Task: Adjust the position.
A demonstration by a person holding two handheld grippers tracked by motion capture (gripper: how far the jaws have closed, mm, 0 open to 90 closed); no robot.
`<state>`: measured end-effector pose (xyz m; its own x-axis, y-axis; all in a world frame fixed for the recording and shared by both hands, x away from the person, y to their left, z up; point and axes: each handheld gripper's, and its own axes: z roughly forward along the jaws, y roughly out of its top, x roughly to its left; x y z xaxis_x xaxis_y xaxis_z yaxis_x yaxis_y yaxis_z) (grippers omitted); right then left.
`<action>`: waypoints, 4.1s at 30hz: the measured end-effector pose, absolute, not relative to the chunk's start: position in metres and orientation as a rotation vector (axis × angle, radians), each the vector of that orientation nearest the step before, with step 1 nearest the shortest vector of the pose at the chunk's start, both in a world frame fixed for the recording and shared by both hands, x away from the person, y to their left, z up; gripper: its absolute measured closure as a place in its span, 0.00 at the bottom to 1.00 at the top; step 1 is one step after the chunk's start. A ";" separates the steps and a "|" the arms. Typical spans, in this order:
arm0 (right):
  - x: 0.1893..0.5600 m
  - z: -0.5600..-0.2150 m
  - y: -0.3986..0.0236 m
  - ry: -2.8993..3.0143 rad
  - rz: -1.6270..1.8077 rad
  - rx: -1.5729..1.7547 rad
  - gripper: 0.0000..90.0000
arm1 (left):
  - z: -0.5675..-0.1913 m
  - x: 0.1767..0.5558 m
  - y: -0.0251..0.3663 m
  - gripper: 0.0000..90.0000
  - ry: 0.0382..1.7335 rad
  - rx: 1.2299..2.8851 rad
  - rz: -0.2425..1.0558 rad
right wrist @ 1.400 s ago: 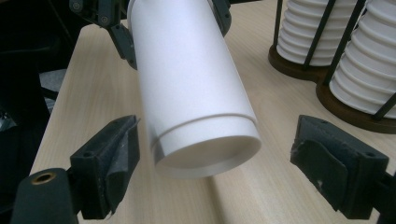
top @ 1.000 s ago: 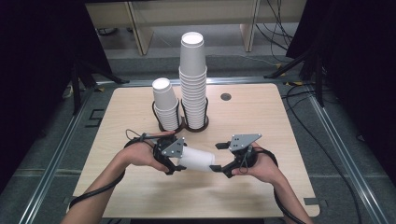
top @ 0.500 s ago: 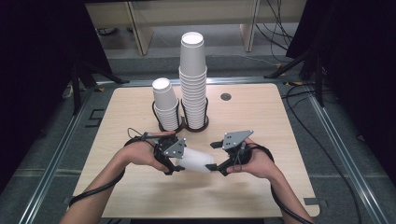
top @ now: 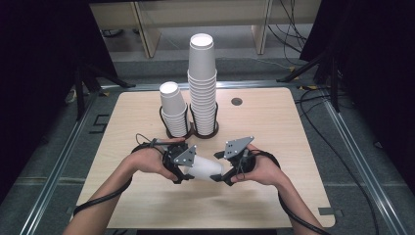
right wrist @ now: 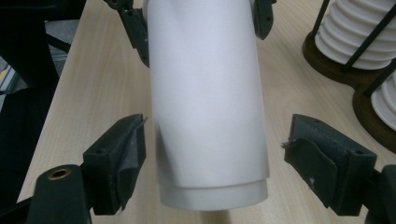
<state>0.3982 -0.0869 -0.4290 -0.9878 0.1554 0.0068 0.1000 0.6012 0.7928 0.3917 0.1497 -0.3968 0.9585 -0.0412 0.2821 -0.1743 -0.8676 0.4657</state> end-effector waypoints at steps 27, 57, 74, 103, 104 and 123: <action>0.400 -0.438 -0.078 2.826 1.288 0.183 0.24 | -0.396 0.391 0.146 0.25 -0.186 2.609 0.360; 0.399 -0.444 -0.079 2.861 1.283 0.182 0.29 | -0.397 0.389 0.143 0.25 -0.217 2.613 0.343; 0.396 -0.445 -0.087 2.811 1.306 0.138 0.30 | -0.399 0.390 0.145 0.16 -0.200 2.511 0.315; 0.395 -0.452 -0.105 2.684 1.411 0.145 0.29 | -0.422 0.396 0.169 0.00 0.095 2.240 0.227; 0.395 -0.451 -0.106 2.677 1.420 0.146 0.29 | -0.423 0.396 0.170 0.00 0.122 2.222 0.210; 0.396 -0.456 -0.112 2.585 1.482 0.169 0.29 | -0.445 0.395 0.174 0.00 0.302 2.049 0.177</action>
